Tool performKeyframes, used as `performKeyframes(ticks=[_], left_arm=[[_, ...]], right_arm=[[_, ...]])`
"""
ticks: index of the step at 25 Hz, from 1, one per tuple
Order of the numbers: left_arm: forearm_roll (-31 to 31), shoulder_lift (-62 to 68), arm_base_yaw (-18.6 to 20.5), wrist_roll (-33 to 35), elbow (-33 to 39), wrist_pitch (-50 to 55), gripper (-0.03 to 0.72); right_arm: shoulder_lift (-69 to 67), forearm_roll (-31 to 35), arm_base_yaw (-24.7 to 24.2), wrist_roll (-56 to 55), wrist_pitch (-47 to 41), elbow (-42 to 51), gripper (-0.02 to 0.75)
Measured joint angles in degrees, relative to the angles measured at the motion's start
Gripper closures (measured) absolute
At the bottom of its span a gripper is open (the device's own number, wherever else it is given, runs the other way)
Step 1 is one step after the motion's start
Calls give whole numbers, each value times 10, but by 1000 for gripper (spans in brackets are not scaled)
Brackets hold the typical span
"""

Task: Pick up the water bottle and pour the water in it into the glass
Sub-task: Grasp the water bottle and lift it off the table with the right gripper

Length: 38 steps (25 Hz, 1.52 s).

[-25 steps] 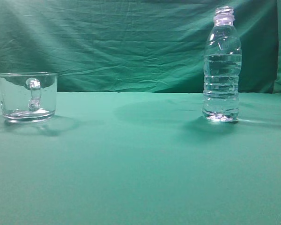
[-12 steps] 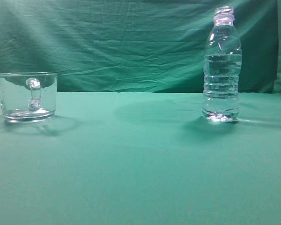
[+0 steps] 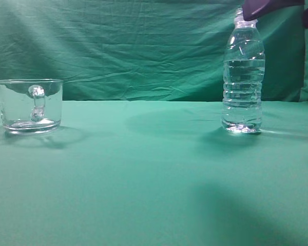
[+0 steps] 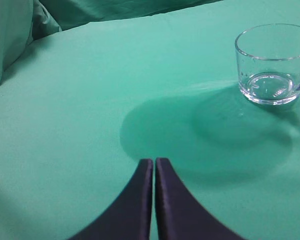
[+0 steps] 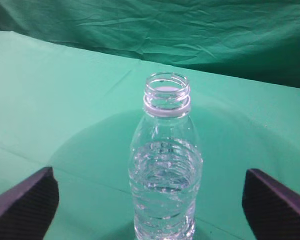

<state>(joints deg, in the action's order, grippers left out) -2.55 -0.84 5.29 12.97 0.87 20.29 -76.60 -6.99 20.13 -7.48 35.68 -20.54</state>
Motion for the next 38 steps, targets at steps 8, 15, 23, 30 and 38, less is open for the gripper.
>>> performKeyframes(ticks=[8, 15, 23, 30, 38], left_arm=[[0, 0, 0, 0, 0, 0, 688], [0, 0, 0, 0, 0, 0, 688], [0, 0, 0, 0, 0, 0, 688], [0, 0, 0, 0, 0, 0, 688], [0, 0, 0, 0, 0, 0, 688]], right_arm=[[-110, 0, 0, -11, 118, -6, 67], [-224, 1, 0, -11, 180, -41, 67], [-308, 26, 0, -11, 224, -89, 67], [-348, 26, 0, -11, 233, -119, 112], [-362, 26, 0, -11, 253, -127, 166]])
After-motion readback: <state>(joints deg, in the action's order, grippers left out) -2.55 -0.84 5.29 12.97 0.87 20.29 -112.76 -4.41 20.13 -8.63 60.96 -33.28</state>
